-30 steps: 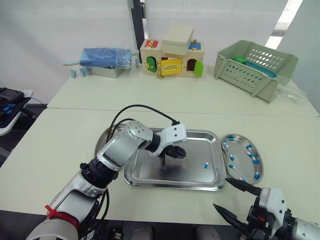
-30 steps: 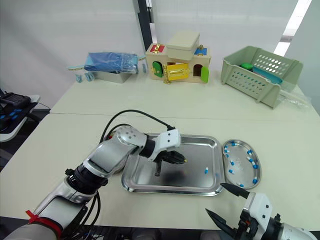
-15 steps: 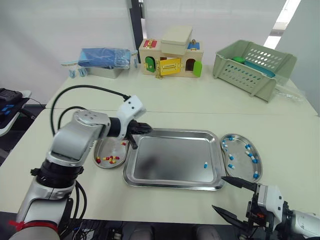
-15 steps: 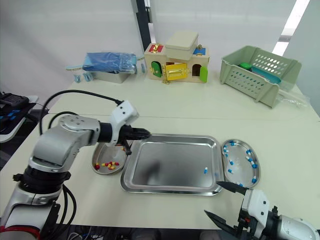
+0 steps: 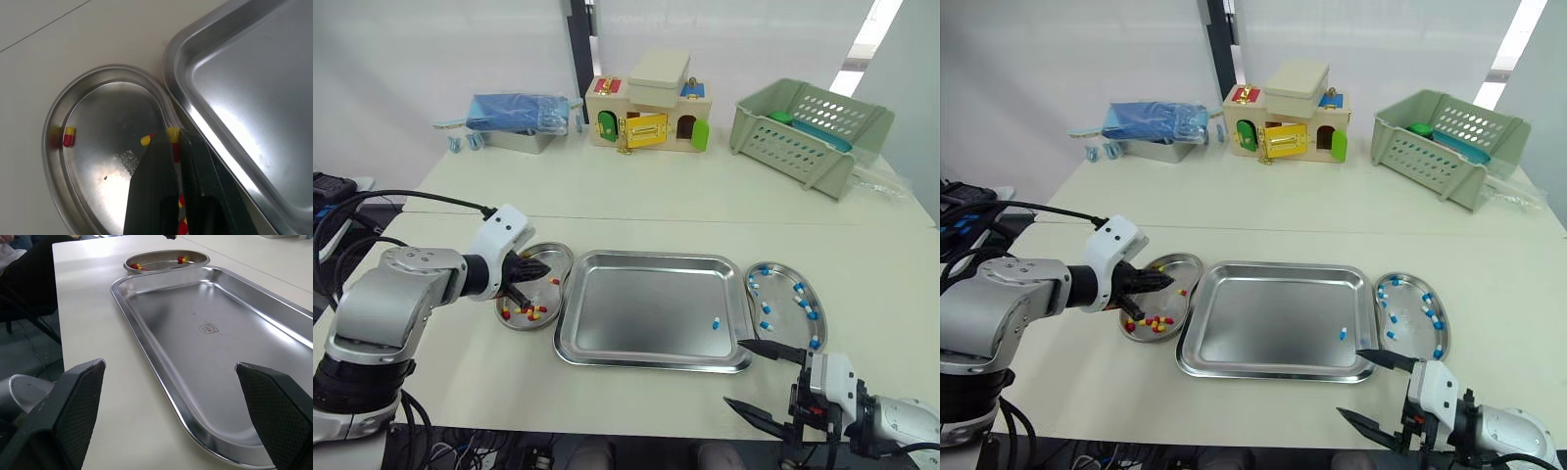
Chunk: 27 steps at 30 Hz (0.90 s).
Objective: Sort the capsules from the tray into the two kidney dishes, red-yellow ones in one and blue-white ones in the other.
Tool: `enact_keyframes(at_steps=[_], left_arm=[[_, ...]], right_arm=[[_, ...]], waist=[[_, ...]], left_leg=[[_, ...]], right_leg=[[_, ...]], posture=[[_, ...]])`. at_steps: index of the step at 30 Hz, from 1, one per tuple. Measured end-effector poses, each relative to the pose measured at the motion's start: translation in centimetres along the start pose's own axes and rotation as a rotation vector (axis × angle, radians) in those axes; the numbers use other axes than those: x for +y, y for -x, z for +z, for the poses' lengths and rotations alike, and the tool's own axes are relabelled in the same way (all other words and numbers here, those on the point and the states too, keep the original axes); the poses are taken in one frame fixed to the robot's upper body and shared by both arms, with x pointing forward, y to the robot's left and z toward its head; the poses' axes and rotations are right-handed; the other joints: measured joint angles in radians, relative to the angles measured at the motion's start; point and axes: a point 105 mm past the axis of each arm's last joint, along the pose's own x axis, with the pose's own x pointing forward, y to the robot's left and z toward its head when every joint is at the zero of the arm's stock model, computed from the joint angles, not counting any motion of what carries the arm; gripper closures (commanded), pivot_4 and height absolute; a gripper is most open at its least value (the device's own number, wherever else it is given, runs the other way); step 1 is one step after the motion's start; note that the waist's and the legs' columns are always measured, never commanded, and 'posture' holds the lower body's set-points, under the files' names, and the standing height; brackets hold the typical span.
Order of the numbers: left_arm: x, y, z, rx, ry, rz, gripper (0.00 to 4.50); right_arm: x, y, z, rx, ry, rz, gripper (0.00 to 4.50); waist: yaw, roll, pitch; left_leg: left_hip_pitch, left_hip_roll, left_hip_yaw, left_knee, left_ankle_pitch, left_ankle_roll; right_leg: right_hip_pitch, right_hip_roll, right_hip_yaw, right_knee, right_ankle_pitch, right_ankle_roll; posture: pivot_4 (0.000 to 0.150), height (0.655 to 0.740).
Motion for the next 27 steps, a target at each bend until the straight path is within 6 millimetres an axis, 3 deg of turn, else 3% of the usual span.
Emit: enact_keyframes(at_steps=[11, 12, 16, 24, 25, 27], left_arm=[[0.8, -0.3, -1.4, 0.019, 0.013, 0.028, 4.46], [0.8, -0.4, -1.7, 0.024, 0.015, 0.027, 3.93], [1.0, -0.8, -2.5, 0.042, 0.027, 0.020, 2.82], [1.0, -0.9, -2.3, 0.024, 0.011, 0.019, 0.28], [1.0, -0.9, -2.3, 0.024, 0.011, 0.018, 0.05], [1.0, -1.0, -2.6, 0.027, 0.013, 0.015, 0.05]], right_arm=[[0.1, -0.2, -0.5, 0.010, -0.020, 0.007, 0.00], [0.1, -0.1, -0.6, 0.011, -0.022, 0.003, 0.00], [0.2, 0.0, -0.9, 0.019, -0.036, -0.009, 0.00], [-0.1, 0.0, -1.0, 0.019, -0.034, -0.021, 0.00], [-0.1, 0.0, -1.0, 0.019, -0.033, -0.021, 0.00], [-0.1, 0.0, -1.0, 0.019, -0.033, -0.021, 0.00]], waist=[[0.002, 0.000, 0.000], [0.002, 0.000, 0.000], [0.002, 0.000, 0.000], [0.001, 0.000, 0.000], [0.001, 0.000, 0.000], [0.001, 0.000, 0.000]], left_leg=[[0.000, 0.000, 0.000, 0.000, 0.000, 0.000], [0.000, 0.000, 0.000, 0.000, 0.000, 0.000], [0.000, 0.000, 0.000, 0.000, 0.000, 0.000], [0.000, 0.000, 0.000, 0.000, 0.000, 0.000], [0.000, 0.000, 0.000, 0.000, 0.000, 0.000], [0.000, 0.000, 0.000, 0.000, 0.000, 0.000]], right_leg=[[0.000, 0.000, 0.000, 0.000, 0.000, 0.000], [0.000, 0.000, 0.000, 0.000, 0.000, 0.000], [0.000, 0.000, 0.000, 0.000, 0.000, 0.000], [0.000, 0.000, 0.000, 0.000, 0.000, 0.000], [0.000, 0.000, 0.000, 0.000, 0.000, 0.000], [0.000, 0.000, 0.000, 0.000, 0.000, 0.000]], posture=[[0.150, 0.7400], [0.150, 0.7400], [0.150, 0.7400], [0.150, 0.7400], [0.150, 0.7400], [0.150, 0.7400]])
